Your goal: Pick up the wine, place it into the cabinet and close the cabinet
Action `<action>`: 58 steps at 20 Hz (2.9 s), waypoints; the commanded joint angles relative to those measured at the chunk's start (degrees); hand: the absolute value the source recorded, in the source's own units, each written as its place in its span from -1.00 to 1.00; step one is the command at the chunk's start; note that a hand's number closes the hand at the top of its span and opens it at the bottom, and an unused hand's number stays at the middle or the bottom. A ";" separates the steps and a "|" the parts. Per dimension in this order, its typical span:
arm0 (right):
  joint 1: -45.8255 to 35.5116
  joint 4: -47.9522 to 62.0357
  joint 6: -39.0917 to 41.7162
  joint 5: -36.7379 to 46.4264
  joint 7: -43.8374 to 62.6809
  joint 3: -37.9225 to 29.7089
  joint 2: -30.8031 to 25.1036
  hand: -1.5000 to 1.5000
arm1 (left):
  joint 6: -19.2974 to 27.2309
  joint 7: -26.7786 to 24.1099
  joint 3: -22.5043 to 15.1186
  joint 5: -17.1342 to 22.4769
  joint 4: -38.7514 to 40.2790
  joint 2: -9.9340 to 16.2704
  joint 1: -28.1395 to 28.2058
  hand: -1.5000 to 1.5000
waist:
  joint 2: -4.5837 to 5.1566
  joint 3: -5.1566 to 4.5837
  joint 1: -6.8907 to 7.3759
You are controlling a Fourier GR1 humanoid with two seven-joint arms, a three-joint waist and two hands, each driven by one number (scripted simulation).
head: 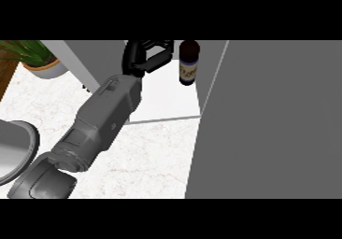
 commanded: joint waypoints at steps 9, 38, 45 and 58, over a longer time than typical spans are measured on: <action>5.28 -13.53 -0.46 -4.40 6.70 -3.44 -2.23 -1.00 | -6.97 1.83 0.30 -0.10 -2.18 -1.51 0.65 -1.00 | -1.37 0.11 3.41; 8.63 -14.31 -2.87 -2.13 6.64 -4.27 -2.95 -1.00 | -5.62 11.82 -18.77 7.39 -48.22 -1.26 39.31 -1.00 | -2.58 0.13 6.52; 5.45 -13.21 -2.58 -1.53 8.50 -5.66 -3.77 -1.00 | -7.61 14.04 -21.25 8.39 -64.61 3.84 52.84 -1.00 | -2.01 0.07 6.73; 6.51 -12.90 5.74 -3.50 6.60 0.86 -7.73 -1.00 | -11.47 10.72 -18.97 8.49 -76.32 10.69 67.05 -1.00 | -1.94 0.08 5.58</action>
